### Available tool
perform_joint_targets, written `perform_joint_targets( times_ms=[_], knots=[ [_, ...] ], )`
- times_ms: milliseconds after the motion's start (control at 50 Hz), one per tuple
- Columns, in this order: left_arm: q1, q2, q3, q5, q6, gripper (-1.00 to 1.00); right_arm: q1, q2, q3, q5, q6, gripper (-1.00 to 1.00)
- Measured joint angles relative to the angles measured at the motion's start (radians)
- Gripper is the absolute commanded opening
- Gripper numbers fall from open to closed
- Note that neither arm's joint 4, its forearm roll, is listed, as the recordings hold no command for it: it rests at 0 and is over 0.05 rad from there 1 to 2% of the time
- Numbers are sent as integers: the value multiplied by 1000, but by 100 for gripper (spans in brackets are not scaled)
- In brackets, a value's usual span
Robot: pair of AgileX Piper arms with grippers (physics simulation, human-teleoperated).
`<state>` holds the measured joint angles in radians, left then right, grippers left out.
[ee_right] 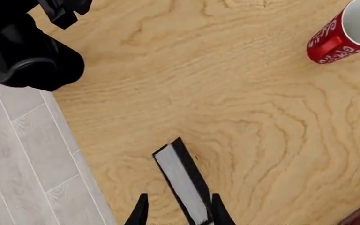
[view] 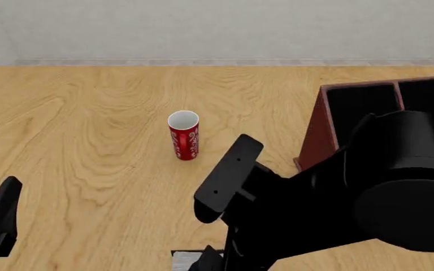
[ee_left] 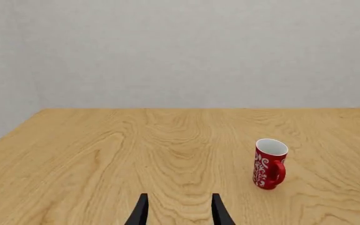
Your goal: Pick up the book and place it in the left compartment of the caddy.
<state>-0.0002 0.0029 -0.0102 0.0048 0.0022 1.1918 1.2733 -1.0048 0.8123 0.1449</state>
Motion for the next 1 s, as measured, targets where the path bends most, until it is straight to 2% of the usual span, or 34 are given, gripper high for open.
perform_joint_targets(
  times_ms=[1000],
  knots=[
    [0,0,0,0,0,100,13,35,107,-77,52,100]
  ],
)
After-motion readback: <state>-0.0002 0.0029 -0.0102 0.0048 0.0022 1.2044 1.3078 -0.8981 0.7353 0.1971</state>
